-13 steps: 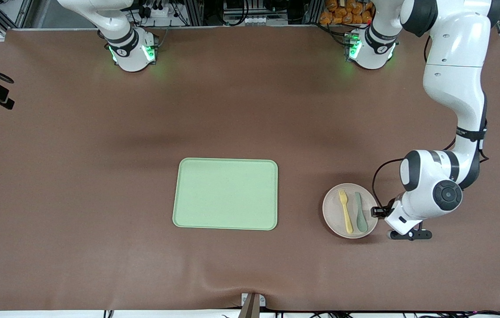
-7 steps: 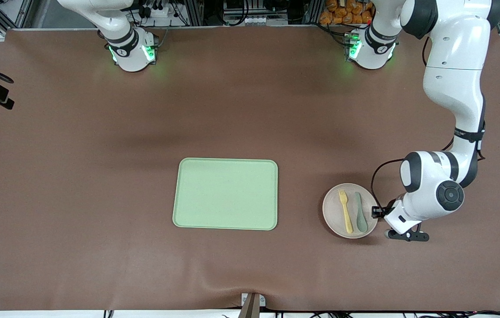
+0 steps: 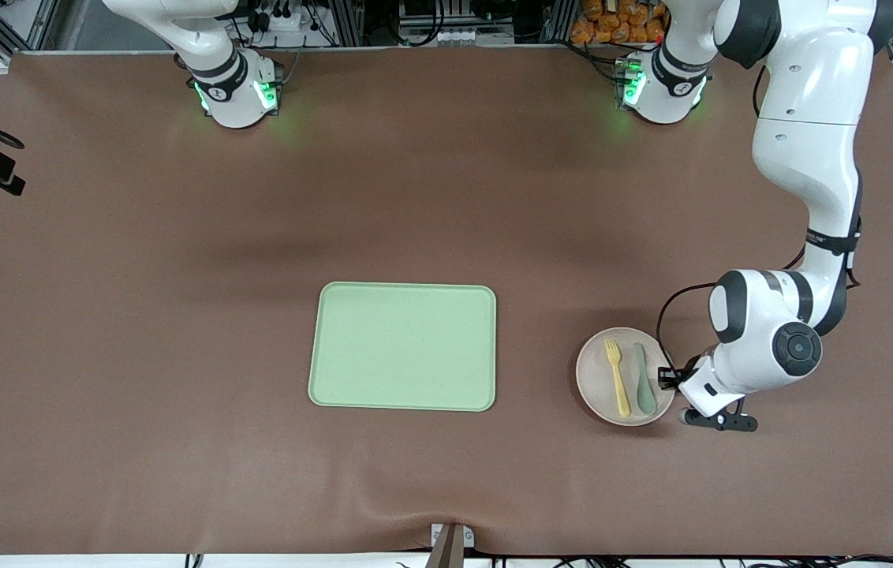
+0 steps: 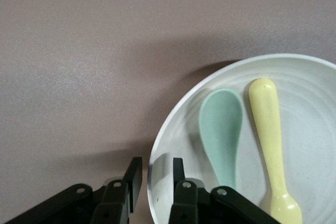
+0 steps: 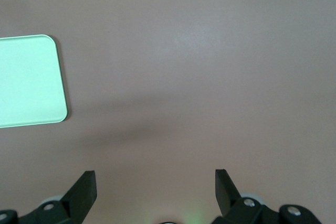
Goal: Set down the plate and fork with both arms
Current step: 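Close the left gripper on the plate rim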
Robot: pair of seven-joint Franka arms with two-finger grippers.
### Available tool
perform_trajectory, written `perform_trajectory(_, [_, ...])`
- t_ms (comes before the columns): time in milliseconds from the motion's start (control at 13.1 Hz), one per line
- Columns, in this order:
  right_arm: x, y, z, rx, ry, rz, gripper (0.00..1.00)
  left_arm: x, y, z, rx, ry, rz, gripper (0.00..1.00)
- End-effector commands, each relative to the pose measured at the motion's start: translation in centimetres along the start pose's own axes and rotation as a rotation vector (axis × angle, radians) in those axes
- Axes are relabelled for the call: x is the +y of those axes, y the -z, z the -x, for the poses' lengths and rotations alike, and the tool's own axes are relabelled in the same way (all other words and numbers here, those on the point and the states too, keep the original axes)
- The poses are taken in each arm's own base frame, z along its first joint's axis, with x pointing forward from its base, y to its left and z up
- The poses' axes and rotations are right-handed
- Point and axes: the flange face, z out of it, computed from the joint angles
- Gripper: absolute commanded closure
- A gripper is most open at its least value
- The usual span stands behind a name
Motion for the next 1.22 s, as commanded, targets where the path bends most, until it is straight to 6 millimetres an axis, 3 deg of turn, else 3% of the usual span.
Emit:
perform_trajectory(0, [0.27,0.14,0.24,0.001,-0.001,-0.003,0.00,-0.35,0.04,-0.34,0.012,-0.035,0.022,0.82])
perform_trajectory(153, [0.27,0.14,0.24,0.001,-0.001,-0.003,0.00,-0.79,0.07,-0.32,0.013,-0.050,0.022,0.91])
perform_trajectory(458, [0.27,0.14,0.24,0.001,-0.001,-0.003,0.00,-1.15,-0.23,-0.25,0.008,-0.051,0.021,0.92])
perform_trajectory(611, [0.27,0.14,0.24,0.001,-0.001,-0.003,0.00,-1.15,-0.23,-0.25,0.008,-0.049,0.021,1.00])
perform_trajectory(1146, [0.43,0.12,0.25,-0.001,-0.004,-0.003,0.00,-0.27,0.42,-0.45,0.018,-0.062,0.029,1.00])
